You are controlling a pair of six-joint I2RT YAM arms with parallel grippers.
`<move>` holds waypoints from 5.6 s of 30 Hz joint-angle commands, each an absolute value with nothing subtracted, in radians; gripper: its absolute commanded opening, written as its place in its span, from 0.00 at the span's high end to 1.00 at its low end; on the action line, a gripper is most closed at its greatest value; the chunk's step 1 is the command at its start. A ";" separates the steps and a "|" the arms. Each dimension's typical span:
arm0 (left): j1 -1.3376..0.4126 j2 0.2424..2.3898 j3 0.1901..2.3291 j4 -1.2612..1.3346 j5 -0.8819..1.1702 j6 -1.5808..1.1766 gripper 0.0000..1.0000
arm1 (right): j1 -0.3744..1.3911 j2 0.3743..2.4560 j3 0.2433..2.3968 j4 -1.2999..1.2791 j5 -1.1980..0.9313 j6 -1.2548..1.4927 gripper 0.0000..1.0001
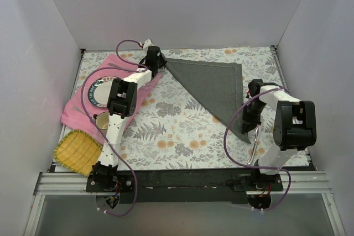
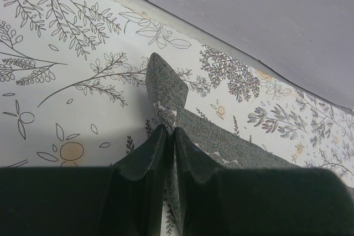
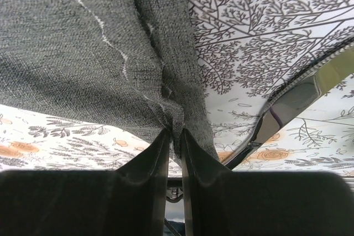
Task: Fold the napkin, place the utensils inside, and roll it up
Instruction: Fold the napkin
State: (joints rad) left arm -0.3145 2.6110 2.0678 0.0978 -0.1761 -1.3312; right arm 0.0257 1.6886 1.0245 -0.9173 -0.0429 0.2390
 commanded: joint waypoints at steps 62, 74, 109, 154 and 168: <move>-0.313 2.128 1.902 -0.181 0.081 -1.413 0.40 | 0.089 1.885 1.637 -0.891 -0.129 0.322 0.48; -0.426 1.594 1.381 -0.256 0.213 -1.480 0.43 | 0.170 1.605 1.248 -1.000 -0.006 0.366 0.51; -0.508 1.167 1.160 -0.563 0.259 -1.382 0.40 | -0.163 1.299 0.709 -0.907 0.101 0.399 0.61; -0.495 1.154 1.187 -0.612 0.189 -1.358 0.39 | -0.072 1.430 0.715 -0.879 0.150 0.414 0.64; -0.495 1.149 1.180 -0.624 0.183 -1.358 0.39 | -0.072 1.615 0.888 -0.818 0.227 0.325 0.64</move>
State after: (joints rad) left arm -0.5003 1.1824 1.1530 -0.6044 0.1982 -1.3720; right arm -0.0761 1.5806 0.8318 -0.9363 0.1879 0.3660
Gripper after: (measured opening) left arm 0.610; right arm 0.362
